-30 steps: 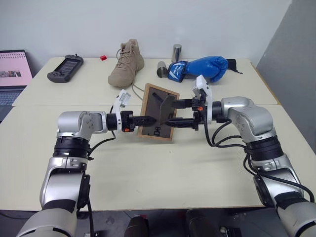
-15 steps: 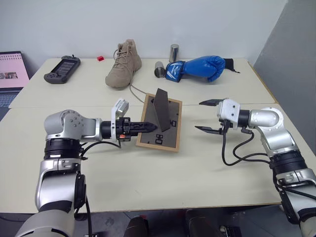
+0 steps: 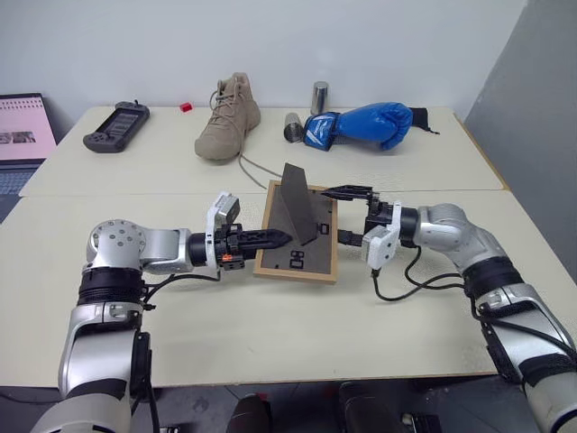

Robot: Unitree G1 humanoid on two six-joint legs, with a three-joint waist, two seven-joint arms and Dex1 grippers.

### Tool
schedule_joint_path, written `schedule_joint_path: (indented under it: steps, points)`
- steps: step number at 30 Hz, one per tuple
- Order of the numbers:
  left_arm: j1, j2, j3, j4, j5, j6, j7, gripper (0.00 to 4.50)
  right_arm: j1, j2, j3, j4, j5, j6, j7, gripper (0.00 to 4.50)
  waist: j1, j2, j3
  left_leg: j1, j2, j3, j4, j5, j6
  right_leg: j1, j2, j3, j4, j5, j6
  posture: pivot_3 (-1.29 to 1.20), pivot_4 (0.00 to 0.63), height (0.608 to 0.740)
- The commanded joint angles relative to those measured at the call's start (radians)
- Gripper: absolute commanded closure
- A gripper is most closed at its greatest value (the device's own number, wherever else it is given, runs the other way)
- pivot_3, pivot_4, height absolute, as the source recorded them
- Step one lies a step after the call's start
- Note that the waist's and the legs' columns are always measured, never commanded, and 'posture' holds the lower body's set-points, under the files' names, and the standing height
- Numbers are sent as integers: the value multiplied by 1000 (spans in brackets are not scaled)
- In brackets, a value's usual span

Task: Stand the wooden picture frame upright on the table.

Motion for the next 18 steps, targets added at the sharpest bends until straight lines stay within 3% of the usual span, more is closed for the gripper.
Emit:
schedule_joint_path:
  steps: [1,5,9,12,17,18]
  points:
    - [18,-19,24,-45,-133,7,95,3199,-55,-6,25,30,-107,-16,-152,380,0,0,0,0,0,0,0,0,-1,0,0,0,0,0,0,0,150,740]
    - [38,-36,54,-53,-189,7,176,3199,-71,-20,50,48,-167,-21,-251,1146,0,0,0,0,-1,-1,0,1,-2,0,0,0,0,0,0,0,150,740]
    - [47,-54,85,-40,-248,-19,252,3199,-81,-33,81,65,-206,-26,-323,2274,0,0,0,0,-1,-1,0,1,-2,0,-1,0,0,0,0,0,150,740]
    - [61,-59,87,-57,-286,-36,294,3199,-84,-40,91,61,-217,-39,-371,2720,0,0,0,0,-1,-1,0,1,-2,0,-1,0,0,0,0,0,150,740]
    - [90,-61,77,-99,-328,-70,350,3199,-91,-47,106,49,-232,-45,-433,2882,0,0,0,0,-1,-1,0,1,-2,1,-1,0,0,0,0,0,150,740]
    - [100,-64,76,-127,-318,-79,352,2855,-92,-48,110,47,-235,-42,-442,2884,0,0,0,0,-1,-1,0,1,-2,1,-1,0,0,0,0,0,150,740]
